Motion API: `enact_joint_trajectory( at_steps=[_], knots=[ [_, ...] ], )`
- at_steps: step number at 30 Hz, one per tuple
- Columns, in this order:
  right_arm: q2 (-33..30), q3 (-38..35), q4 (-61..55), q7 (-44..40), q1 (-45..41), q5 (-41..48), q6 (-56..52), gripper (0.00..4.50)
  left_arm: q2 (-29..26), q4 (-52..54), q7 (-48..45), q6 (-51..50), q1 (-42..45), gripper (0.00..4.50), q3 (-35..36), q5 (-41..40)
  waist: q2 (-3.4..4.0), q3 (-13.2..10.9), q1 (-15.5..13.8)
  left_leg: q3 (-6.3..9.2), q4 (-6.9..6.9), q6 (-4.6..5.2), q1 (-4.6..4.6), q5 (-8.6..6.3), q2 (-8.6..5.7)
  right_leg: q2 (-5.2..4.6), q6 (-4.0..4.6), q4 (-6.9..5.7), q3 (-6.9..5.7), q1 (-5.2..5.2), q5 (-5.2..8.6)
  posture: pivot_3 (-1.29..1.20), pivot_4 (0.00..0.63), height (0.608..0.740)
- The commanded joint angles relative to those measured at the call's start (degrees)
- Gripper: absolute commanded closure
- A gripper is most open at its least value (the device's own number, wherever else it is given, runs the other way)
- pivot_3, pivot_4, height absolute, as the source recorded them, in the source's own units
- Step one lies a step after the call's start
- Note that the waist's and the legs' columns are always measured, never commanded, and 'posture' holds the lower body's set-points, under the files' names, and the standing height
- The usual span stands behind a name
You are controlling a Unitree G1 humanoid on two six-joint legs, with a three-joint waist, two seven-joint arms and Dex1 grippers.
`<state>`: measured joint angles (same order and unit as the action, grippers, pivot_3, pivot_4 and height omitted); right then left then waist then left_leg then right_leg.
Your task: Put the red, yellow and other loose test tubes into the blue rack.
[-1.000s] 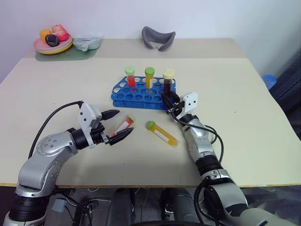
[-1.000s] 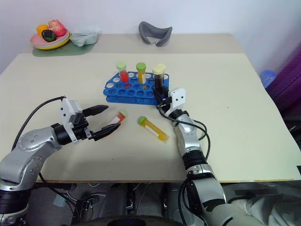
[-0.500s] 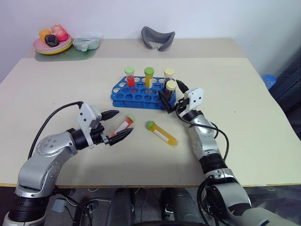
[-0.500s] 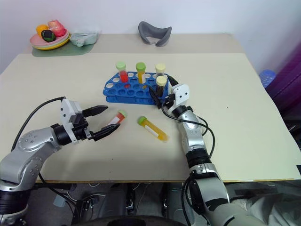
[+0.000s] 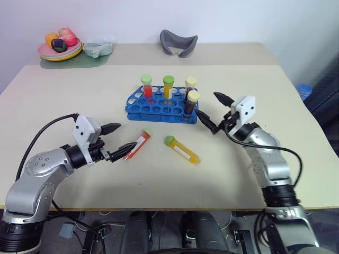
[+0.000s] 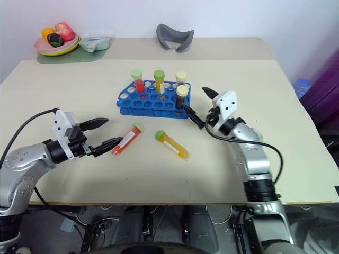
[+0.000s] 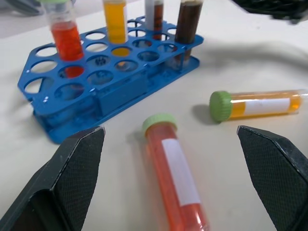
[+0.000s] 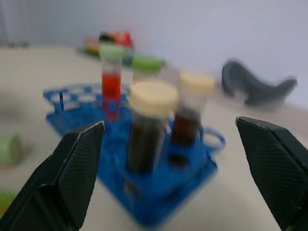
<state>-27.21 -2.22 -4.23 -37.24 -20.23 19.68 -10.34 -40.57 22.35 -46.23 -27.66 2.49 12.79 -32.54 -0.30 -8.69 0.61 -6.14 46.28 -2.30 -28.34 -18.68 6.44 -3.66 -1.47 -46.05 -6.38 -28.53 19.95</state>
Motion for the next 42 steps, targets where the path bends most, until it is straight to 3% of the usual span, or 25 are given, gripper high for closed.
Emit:
enact_joint_trajectory(
  at_steps=[1,4,8,12,15,22,27,42],
  knots=[
    [-3.22,-1.85,-8.42,-1.07,0.25,4.32,-8.71,0.04,-0.83,-0.05,-0.9,1.72,0.05,0.0,1.8,0.21,0.0,0.0,0.08,0.0,0.0,0.08,0.01,-0.04,0.0,0.01,0.0,0.0,0.0,0.01,0.0,0.0,0.15,0.666],
    [-10.68,-2.55,-20.38,1.66,-2.58,12.04,-30.95,0.04,-1.39,-2.35,-2.43,2.37,0.16,0.0,1.39,0.68,0.21,-0.12,0.12,0.01,-0.05,0.09,0.04,-0.05,0.02,0.04,0.01,0.0,0.0,0.0,0.01,0.0,0.15,0.666],
    [-11.07,-0.36,-28.58,7.35,-8.88,23.93,-54.09,0.04,-2.55,-3.5,-6.04,2.65,0.35,0.0,-0.25,0.45,0.23,-0.14,0.24,0.01,-0.08,0.09,0.09,-0.05,0.04,0.06,0.05,0.0,0.02,0.0,0.02,0.0,0.15,0.666],
    [-10.99,5.12,-34.7,12.14,-14.67,26.44,-68.42,0.04,-3.26,-4.32,-8.09,2.98,0.02,0.0,-0.43,0.74,0.22,-0.14,-0.15,0.05,-0.11,0.1,0.04,-0.06,0.03,0.03,0.09,0.04,-0.03,0.01,0.04,0.0,0.15,0.666],
    [-9.24,12.4,-34.52,18.67,-20.97,22.91,-79.8,0.04,-4.29,-4.08,-10.19,3.43,-1.09,0.0,-0.97,1.11,0.22,-0.14,0.07,0.05,-0.1,0.11,0.04,-0.06,0.01,0.0,0.08,0.04,-0.03,0.01,0.04,0.0,0.15,0.666],
    [-7.6,18.37,-28.47,26.6,-24.21,27.94,-82.16,0.04,-6.41,2.4,-15.28,4.1,-5.72,0.0,-4.12,0.76,0.21,-0.13,0.03,0.03,-0.15,0.12,-0.01,-0.07,0.01,0.0,0.09,0.09,-0.03,-0.03,0.04,0.0,0.15,0.666],
    [-7.14,19.94,-22.35,33.86,-26.04,37.14,-82.16,0.04,-6.41,5.97,-15.87,5.09,-8.45,0.0,-6.83,2.38,0.21,-0.13,0.19,0.03,-0.15,0.12,0.02,-0.07,0.02,0.02,0.08,0.08,-0.02,-0.02,0.04,0.0,0.15,0.666],
    [-7.92,24.57,-12.37,57.23,-29.19,58.36,-82.16,0.04,-4.62,7.13,-14.27,4.67,-7.66,0.0,-9.71,1.66,0.21,-0.13,0.1,0.03,-0.14,0.13,-0.01,-0.07,0.02,0.03,0.07,0.09,-0.02,-0.02,0.04,0.0,0.15,0.666]
  ],
)
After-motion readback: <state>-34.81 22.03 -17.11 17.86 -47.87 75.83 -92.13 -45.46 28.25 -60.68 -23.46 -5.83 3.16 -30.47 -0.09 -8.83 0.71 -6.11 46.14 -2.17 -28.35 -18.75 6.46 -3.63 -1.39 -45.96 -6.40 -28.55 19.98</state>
